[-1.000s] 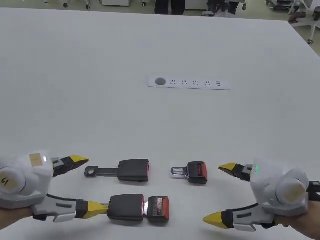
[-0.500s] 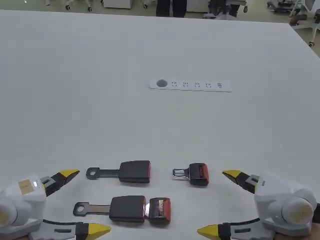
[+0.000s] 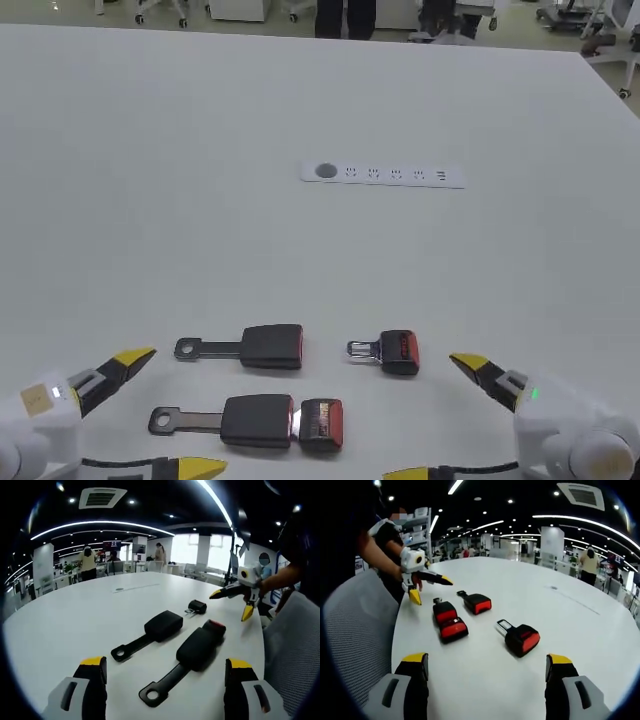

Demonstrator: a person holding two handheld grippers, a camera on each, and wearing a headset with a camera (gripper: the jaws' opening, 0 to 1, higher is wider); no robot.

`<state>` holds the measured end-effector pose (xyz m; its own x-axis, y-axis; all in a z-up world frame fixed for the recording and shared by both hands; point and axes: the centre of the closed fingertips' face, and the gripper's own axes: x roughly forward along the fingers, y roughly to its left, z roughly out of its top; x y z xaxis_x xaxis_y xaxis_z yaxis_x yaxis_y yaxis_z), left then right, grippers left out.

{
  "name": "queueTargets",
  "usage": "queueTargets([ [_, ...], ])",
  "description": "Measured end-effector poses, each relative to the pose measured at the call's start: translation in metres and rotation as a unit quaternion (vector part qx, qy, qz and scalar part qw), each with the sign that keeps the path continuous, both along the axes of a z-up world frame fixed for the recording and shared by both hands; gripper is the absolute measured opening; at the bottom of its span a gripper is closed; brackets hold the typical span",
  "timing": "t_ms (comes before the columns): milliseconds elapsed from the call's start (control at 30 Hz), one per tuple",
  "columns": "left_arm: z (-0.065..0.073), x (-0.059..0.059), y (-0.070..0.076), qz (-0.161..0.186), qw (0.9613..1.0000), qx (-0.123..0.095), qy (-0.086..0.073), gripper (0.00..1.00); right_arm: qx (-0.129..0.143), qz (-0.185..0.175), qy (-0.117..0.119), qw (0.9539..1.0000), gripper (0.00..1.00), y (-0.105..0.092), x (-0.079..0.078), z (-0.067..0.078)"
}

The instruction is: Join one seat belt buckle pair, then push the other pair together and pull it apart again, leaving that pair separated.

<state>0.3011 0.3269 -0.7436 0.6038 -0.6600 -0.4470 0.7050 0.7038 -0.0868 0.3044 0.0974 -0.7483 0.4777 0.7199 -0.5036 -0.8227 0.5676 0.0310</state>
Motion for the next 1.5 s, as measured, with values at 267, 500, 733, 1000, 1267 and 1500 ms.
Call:
queueTargets([
  [267,0.002,0.0,-0.002,-0.004,1.0,0.004,-0.003,1.0,0.025,-0.024,-0.001,0.9994,0.99,0.0,0.002,-0.003],
  [500,0.006,0.005,-0.003,-0.003,1.0,-0.004,-0.007,1.0,0.036,-0.024,-0.007,0.999,0.99,0.002,0.0,-0.001],
  [733,0.007,0.008,-0.005,-0.005,0.9999,-0.011,-0.007,1.0,0.044,-0.03,-0.003,0.9985,0.99,0.001,0.001,-0.002],
  [1000,0.003,0.01,-0.001,-0.002,0.9999,-0.009,-0.006,1.0,0.044,-0.031,-0.008,0.9985,0.99,-0.002,0.002,-0.002],
  [1267,0.004,0.008,-0.004,-0.002,0.9999,-0.01,-0.005,1.0,0.045,-0.032,-0.011,0.9984,0.99,-0.002,0.002,0.002],
  [1500,0.003,0.008,-0.004,-0.001,0.9999,-0.011,-0.007,1.0,0.042,-0.029,-0.012,0.9986,0.99,-0.002,0.001,0.003],
])
